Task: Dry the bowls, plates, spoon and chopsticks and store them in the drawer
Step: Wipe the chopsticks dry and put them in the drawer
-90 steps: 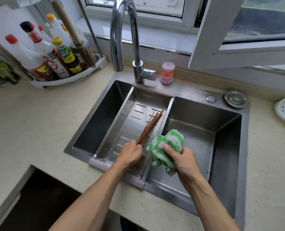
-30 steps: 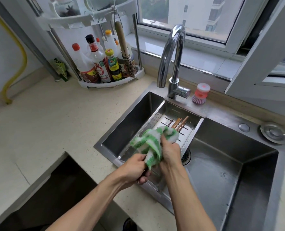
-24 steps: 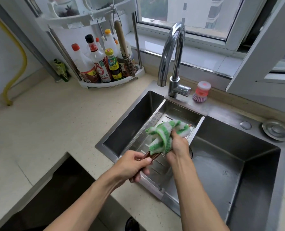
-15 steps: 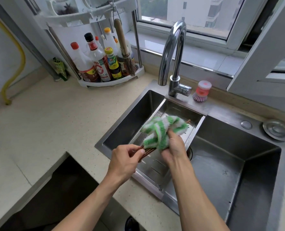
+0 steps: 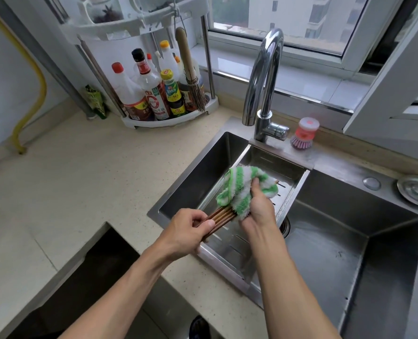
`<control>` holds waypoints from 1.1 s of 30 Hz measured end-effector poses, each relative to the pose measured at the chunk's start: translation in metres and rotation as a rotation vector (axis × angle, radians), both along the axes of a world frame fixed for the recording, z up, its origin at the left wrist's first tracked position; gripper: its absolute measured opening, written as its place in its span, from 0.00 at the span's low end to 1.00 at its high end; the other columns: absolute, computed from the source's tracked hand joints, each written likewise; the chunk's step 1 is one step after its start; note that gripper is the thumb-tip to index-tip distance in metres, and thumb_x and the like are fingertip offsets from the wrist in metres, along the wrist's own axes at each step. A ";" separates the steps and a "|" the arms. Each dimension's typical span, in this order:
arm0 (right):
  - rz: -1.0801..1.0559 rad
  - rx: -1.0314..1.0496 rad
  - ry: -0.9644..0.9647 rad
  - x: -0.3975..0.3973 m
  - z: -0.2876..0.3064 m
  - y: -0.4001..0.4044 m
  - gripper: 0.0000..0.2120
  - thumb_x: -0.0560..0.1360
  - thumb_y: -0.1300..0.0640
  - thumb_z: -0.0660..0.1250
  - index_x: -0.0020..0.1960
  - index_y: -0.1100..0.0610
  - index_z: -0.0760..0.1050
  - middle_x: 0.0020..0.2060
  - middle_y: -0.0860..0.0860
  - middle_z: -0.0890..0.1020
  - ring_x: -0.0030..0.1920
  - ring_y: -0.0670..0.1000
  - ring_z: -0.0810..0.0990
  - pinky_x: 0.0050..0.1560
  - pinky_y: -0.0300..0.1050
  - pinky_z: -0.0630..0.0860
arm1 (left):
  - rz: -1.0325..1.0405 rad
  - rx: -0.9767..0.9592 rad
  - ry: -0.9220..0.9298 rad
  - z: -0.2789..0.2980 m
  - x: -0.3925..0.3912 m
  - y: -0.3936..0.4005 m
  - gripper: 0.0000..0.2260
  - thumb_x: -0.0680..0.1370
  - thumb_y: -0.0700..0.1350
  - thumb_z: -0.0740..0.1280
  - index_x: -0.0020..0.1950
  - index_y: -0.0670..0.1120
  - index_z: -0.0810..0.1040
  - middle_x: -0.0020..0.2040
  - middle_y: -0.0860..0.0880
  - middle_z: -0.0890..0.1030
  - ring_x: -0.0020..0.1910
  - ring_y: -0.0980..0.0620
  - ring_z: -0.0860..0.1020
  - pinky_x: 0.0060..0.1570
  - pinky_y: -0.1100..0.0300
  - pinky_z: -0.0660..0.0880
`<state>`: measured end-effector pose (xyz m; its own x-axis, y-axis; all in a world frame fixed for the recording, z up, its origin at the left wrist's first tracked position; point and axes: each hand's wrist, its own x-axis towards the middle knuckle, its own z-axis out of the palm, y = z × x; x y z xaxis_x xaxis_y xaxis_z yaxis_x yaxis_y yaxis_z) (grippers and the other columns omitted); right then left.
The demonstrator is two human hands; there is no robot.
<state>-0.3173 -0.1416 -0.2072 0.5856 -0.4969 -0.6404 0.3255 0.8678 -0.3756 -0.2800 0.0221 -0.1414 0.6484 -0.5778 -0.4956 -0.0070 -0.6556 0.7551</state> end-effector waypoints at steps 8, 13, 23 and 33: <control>0.050 -0.078 0.030 0.005 0.007 0.027 0.09 0.82 0.59 0.63 0.56 0.63 0.78 0.47 0.58 0.85 0.41 0.53 0.86 0.43 0.51 0.84 | 0.166 -0.065 -0.151 -0.009 -0.009 -0.015 0.10 0.79 0.48 0.70 0.42 0.44 0.85 0.28 0.49 0.80 0.20 0.55 0.72 0.21 0.61 0.69; -0.046 -0.016 0.138 0.000 0.011 0.018 0.13 0.78 0.55 0.69 0.57 0.64 0.78 0.50 0.62 0.85 0.49 0.61 0.86 0.53 0.65 0.80 | -0.015 0.009 -0.271 -0.009 -0.005 -0.011 0.13 0.80 0.50 0.68 0.40 0.44 0.85 0.29 0.48 0.80 0.23 0.58 0.73 0.27 0.57 0.72; -0.163 -0.004 0.401 -0.006 0.004 0.003 0.14 0.84 0.50 0.59 0.50 0.60 0.72 0.53 0.60 0.83 0.48 0.58 0.84 0.45 0.54 0.82 | -0.177 0.096 -0.298 -0.005 -0.002 -0.001 0.13 0.81 0.51 0.67 0.43 0.46 0.85 0.28 0.50 0.78 0.24 0.59 0.71 0.26 0.59 0.70; -0.045 -0.153 0.538 -0.005 0.021 0.035 0.15 0.82 0.49 0.65 0.43 0.59 0.73 0.39 0.55 0.83 0.33 0.51 0.82 0.36 0.48 0.81 | -0.086 0.113 -0.218 -0.001 0.000 -0.008 0.11 0.81 0.51 0.67 0.47 0.48 0.86 0.32 0.49 0.81 0.27 0.56 0.75 0.27 0.60 0.72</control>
